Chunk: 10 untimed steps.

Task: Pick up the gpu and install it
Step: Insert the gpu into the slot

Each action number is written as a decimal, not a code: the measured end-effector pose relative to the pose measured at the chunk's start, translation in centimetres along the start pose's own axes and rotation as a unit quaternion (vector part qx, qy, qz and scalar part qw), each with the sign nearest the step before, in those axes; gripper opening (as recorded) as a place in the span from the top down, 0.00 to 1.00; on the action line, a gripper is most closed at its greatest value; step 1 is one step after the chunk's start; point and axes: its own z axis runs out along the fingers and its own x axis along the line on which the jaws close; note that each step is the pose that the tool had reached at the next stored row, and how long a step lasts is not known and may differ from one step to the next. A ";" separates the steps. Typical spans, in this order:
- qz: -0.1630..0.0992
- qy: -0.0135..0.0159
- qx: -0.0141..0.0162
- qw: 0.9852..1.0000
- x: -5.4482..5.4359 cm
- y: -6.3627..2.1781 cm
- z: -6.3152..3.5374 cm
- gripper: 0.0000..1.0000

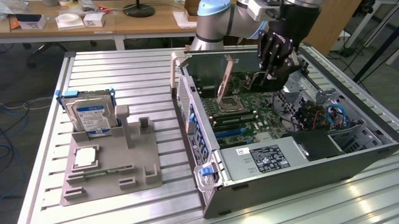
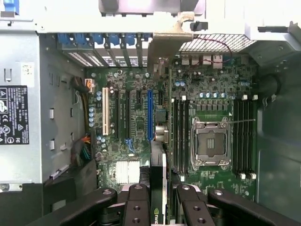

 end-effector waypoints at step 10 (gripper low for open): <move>-0.004 0.001 0.000 1.000 -0.2 -0.05 1.83 0.73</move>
